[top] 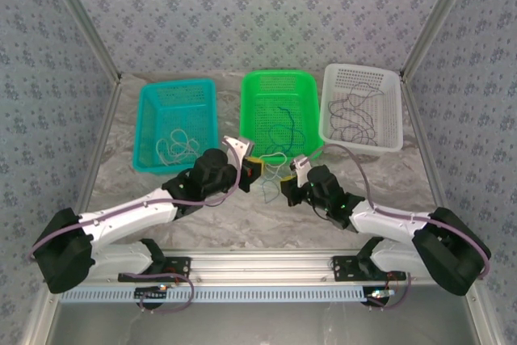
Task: Untangle the cables
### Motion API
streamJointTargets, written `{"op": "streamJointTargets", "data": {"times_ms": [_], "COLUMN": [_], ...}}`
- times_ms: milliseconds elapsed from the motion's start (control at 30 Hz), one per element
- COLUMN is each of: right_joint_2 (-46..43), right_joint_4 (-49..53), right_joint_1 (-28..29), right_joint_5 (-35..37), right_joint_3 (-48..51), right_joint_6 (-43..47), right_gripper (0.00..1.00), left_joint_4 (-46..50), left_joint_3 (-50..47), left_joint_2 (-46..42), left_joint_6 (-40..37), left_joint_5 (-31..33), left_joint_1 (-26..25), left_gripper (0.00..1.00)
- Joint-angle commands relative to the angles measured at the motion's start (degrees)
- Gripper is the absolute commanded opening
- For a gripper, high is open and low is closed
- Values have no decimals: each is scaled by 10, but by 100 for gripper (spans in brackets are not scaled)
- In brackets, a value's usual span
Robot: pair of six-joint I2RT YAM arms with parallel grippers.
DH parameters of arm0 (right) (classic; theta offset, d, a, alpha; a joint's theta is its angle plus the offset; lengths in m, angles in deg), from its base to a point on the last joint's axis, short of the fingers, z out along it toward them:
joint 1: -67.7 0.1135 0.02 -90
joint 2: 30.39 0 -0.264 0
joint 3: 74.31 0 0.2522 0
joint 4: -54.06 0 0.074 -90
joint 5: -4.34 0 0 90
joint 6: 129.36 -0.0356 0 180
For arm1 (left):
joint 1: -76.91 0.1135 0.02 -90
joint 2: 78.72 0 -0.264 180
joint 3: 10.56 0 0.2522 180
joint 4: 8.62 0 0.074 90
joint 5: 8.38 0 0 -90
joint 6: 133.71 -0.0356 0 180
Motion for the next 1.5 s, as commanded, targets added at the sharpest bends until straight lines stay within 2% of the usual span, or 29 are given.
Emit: {"op": "streamJointTargets", "data": {"times_ms": [0,200,333,500,600,767,1133,1167,1200,1267,1300,1467], "right_joint_2": [-16,-84,-157,-221,-230,-212,-211,-211,-212,-213,-216,-234], "right_joint_4": [32,88,153,249,262,229,256,253,246,234,229,227], "right_joint_1": [2,2,-4,-40,-49,-47,-46,-47,-46,-46,-46,-46], "right_joint_5": [-10,-6,42,59,41,-30,-16,-17,-20,-23,-21,-3], "right_joint_3": [-6,24,43,48,54,69,64,65,66,66,66,64], "right_joint_6": [9,3,-10,-34,-38,-42,-39,-39,-38,-42,-41,-38], "right_gripper": [1,0,0,0,0,0,0,2,9,35,41,54], "left_joint_4": [9,85,120,109,123,126,156,158,162,170,174,200], "left_joint_3": [19,38,43,27,27,25,49,50,52,55,57,69], "left_joint_2": [-31,-51,-61,-98,-119,-142,-136,-136,-136,-136,-136,-149], "left_joint_6": [-14,-52,-68,-94,-95,-93,-119,-121,-123,-128,-130,-139], "left_joint_5": [23,70,81,1,7,8,4,3,4,1,2,40], "left_joint_1": [-4,-3,-1,10,19,30,30,31,31,31,31,31], "left_gripper": [0,0,0,2,2,2,2,3,3,3,3,2]}}
